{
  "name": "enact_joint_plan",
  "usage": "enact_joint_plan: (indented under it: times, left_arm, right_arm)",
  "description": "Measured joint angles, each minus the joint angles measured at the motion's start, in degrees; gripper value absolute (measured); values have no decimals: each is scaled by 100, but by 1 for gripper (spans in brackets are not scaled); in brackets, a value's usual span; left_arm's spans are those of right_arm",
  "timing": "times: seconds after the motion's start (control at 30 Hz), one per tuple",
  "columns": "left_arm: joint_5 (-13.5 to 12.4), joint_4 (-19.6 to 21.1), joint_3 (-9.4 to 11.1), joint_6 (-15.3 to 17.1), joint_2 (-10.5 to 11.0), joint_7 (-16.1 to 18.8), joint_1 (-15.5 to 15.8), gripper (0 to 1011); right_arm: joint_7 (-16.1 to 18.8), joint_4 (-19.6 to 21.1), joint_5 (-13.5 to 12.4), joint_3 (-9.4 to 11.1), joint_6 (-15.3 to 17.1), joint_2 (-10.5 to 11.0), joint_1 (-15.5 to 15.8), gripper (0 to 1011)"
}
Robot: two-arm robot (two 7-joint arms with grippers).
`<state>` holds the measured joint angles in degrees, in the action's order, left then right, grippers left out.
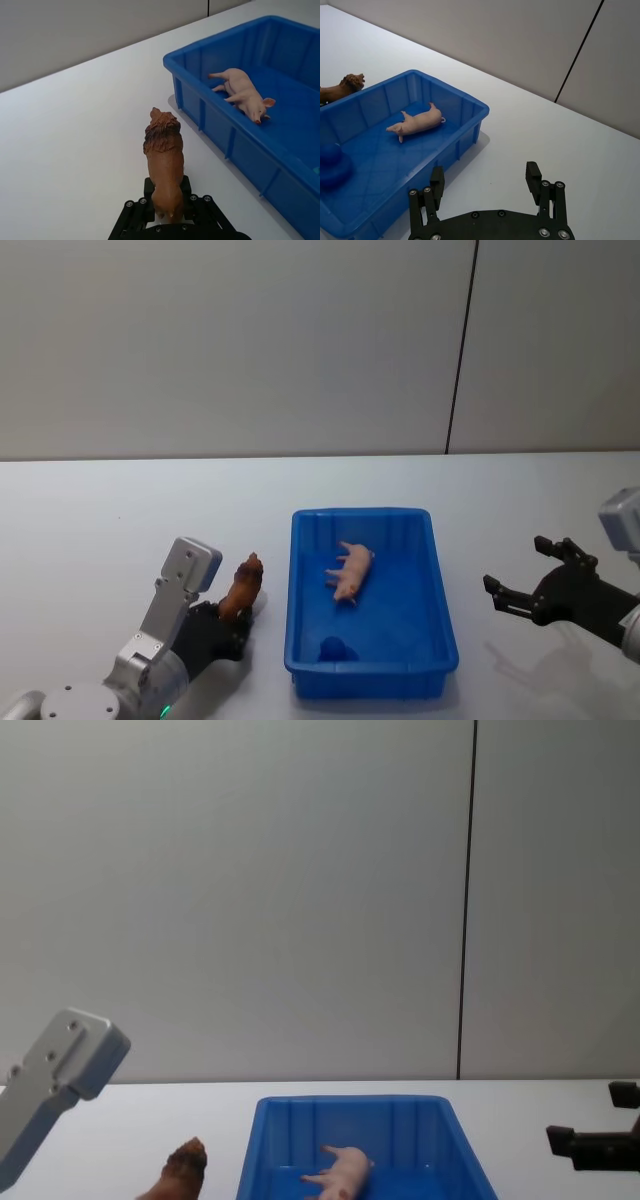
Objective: Pick up the two dolls from the table and place them into the box.
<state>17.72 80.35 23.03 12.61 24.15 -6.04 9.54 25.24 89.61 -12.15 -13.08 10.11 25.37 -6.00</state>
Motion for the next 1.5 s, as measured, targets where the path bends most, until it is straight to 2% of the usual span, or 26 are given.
enact_joint_plan:
  times: [0.63, 0.9, 0.93, 1.27, 1.5]
  left_arm:
    - [-295, 722, -192, -149, 49, -7, 204, 294]
    - [-408, 776, -137, -204, -155, -267, 424, 294]
    - [-447, 722, -78, -226, -283, -397, 523, 294]
    - [-518, 427, 155, -294, -684, -728, 781, 294]
    - [-543, 268, 282, -337, -884, -866, 880, 466]
  right_arm:
    - [0, 0, 0, 0, 0, 0, 0, 1001]
    - [0, -1, 0, 0, 0, 0, 0, 1001]
    - [0, 0, 0, 0, 0, 0, 0, 1001]
    - [0, 0, 0, 0, 0, 0, 0, 1001]
    - [0, -1, 0, 0, 0, 0, 0, 1001]
